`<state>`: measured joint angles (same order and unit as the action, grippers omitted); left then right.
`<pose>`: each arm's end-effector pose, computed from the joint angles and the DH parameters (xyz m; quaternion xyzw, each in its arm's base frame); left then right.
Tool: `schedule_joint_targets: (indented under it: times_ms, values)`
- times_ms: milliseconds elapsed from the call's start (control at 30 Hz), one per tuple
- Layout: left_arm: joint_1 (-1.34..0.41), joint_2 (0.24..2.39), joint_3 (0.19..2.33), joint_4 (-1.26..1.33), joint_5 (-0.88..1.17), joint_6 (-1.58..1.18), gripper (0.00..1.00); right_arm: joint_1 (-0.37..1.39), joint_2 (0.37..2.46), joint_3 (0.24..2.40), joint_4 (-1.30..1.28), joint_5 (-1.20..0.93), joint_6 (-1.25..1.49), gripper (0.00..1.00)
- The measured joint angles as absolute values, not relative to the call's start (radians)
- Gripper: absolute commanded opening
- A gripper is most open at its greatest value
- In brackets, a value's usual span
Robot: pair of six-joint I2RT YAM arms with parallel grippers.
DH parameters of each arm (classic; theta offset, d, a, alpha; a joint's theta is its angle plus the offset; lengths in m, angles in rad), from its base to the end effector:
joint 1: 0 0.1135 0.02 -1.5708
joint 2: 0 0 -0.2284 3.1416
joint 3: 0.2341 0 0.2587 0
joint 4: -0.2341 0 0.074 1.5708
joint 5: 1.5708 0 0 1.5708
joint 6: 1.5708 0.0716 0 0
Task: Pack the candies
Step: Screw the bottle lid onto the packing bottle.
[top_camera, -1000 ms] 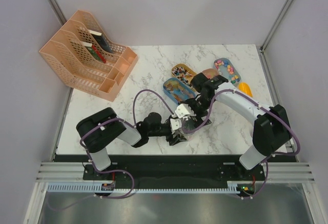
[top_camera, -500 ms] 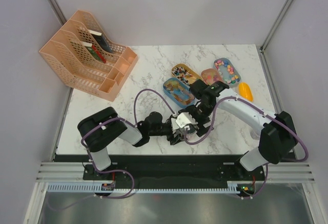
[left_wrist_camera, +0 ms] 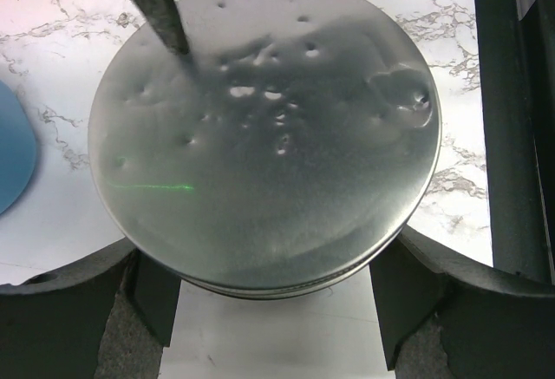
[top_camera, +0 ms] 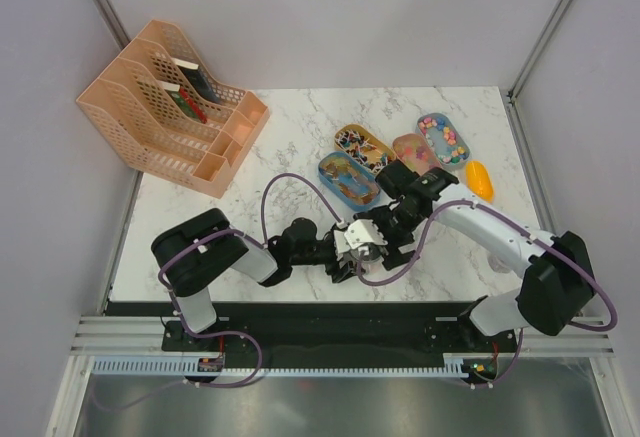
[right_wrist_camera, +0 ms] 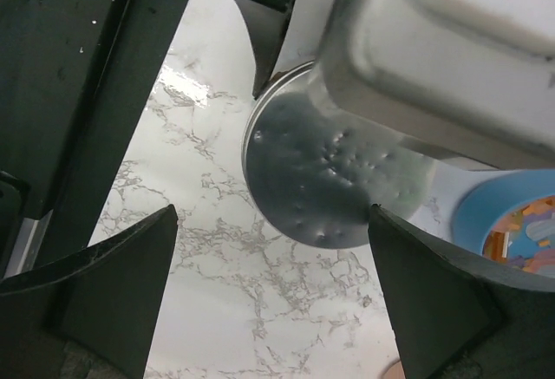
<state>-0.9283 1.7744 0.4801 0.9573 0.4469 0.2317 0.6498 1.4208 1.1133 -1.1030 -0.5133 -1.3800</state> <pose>0.1690 -0.2774 0.0657 0.5431 0.5951 -0.3624 0.4686 0.1902 0.1887 0.1857 -0.8297 0.4915 0.2087 0.1627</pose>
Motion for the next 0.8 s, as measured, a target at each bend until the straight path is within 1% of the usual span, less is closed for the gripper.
schedule_joint_targets:
  times_ms: [233,433,667,800]
  values:
    - [-0.929,1.776,0.483,0.956,0.447,0.232,0.36,0.650,1.505,1.182,-1.060,-0.497,-1.341,0.98]
    - [-0.932,1.776,0.483,0.956,0.445,0.233,0.36,0.650,1.547,1.188,-1.050,-0.487,-1.334,0.98]
    - [-0.932,1.776,0.484,0.954,0.445,0.233,0.34,0.651,1.546,1.191,-1.059,-0.464,-1.327,0.98]
    - [-0.932,1.776,0.484,0.954,0.445,0.233,0.34,0.653,1.487,1.150,-1.061,-0.448,-1.308,0.98]
